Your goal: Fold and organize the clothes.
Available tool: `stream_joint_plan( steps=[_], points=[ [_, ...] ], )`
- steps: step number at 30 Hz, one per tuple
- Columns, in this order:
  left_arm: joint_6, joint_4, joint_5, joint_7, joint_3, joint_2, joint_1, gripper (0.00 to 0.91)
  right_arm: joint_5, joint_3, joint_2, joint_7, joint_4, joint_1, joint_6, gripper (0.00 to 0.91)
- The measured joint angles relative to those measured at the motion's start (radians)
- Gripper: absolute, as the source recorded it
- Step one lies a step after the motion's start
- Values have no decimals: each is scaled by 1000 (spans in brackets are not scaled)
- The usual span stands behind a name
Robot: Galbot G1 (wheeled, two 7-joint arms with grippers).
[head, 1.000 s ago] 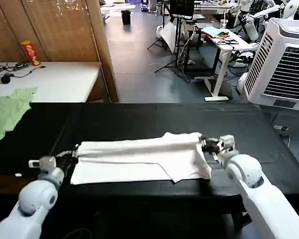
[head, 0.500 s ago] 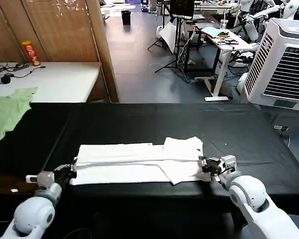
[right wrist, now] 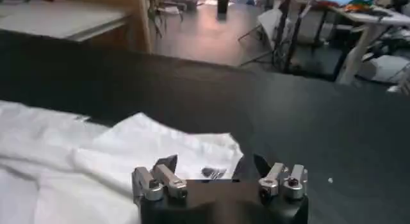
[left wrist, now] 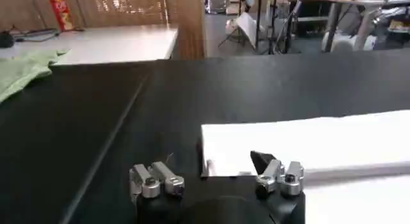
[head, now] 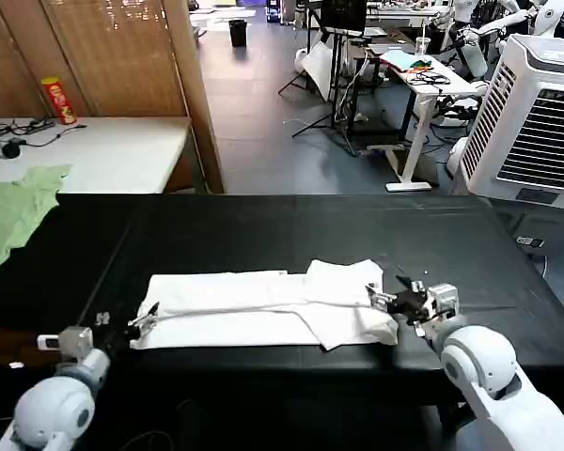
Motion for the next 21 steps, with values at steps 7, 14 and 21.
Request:
stream_joint_plan(
  steps=[7, 14, 21],
  points=[
    [3, 148, -75, -9, 58, -32, -164, 878, -21, -39, 92, 16, -172, 110, 37, 809],
    [4, 271, -91, 8, 95, -46, -281, 731, -27, -53, 151, 14, -276, 159, 39, 653],
    [-1, 333, -79, 43, 103, -43, -315, 0, -46, -55, 179, 10, -299, 162, 35, 380]
  ],
)
